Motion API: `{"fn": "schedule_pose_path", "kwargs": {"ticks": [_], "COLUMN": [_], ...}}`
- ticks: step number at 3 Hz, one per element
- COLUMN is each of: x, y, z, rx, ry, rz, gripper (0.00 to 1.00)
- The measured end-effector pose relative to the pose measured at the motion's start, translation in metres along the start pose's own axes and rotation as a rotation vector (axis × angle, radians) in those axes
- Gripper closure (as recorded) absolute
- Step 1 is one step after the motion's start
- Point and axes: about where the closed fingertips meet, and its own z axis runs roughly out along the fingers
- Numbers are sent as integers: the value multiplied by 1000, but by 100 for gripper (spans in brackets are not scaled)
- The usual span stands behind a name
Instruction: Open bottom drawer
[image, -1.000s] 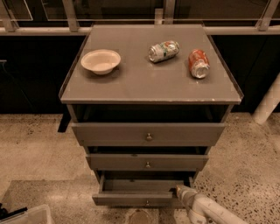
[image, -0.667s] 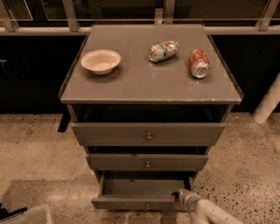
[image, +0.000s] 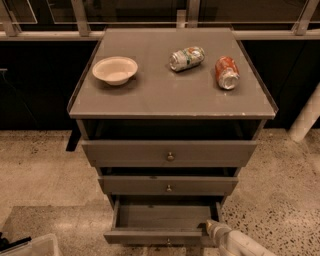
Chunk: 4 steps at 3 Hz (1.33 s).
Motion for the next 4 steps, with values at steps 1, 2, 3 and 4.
{"fn": "schedule_pose_path", "kwargs": {"ticks": [1,2,3,4], "x": [11,10,19,26], "y": [-1,0,-3,-4], "z": [-4,-6,-10,-16], "rx": [-19,-19,-29,-40], "ry": [11,11,25,32], "rz": [22,22,34,31], "gripper": [100,100,100,100]}}
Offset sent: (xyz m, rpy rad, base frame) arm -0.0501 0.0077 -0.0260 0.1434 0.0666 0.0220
